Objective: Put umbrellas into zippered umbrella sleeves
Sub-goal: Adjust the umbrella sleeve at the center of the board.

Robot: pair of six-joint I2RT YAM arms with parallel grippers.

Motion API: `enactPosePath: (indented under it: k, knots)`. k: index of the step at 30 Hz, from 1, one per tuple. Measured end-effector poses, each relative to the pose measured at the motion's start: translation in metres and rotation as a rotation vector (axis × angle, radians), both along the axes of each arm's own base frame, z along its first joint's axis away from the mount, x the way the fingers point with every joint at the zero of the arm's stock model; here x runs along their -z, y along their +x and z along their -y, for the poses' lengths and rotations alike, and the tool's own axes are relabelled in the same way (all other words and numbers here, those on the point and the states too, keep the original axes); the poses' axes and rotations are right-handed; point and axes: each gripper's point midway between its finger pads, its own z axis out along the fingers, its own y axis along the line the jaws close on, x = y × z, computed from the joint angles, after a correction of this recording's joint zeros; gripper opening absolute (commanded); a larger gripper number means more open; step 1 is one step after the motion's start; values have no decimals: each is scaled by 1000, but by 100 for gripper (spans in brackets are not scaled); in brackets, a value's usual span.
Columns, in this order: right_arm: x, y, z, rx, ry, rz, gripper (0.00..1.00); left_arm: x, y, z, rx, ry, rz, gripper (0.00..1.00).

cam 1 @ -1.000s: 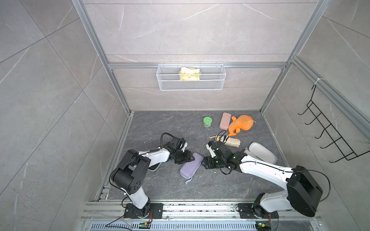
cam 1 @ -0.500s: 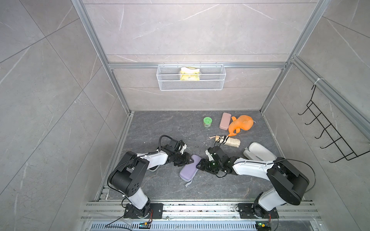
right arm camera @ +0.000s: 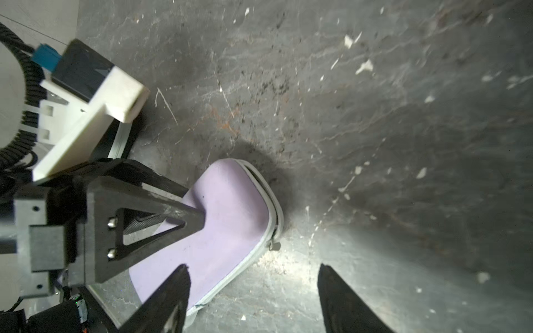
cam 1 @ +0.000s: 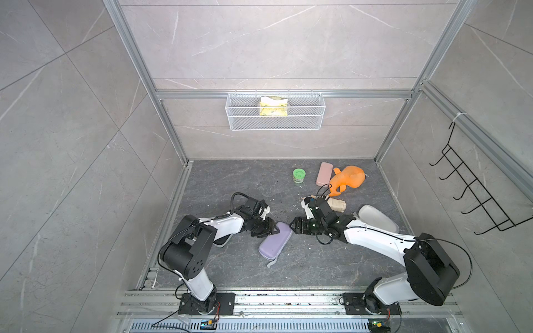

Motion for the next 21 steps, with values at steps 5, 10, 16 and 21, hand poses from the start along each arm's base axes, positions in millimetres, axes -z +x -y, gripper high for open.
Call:
enactPosePath:
  k: [5,10,16,21]
  knots:
    - [16,14,-6,-22,-50,-21,73,0,17,13,24,-9,8,47]
    - [36,16,-4,-39,-105,-54,73,-1,19,14,36,5,-1,50]
    - [54,32,-8,-48,-120,-95,71,-1,18,8,24,42,-5,63]
    - [54,32,-10,-42,-107,-99,69,-28,11,-11,-31,83,39,75]
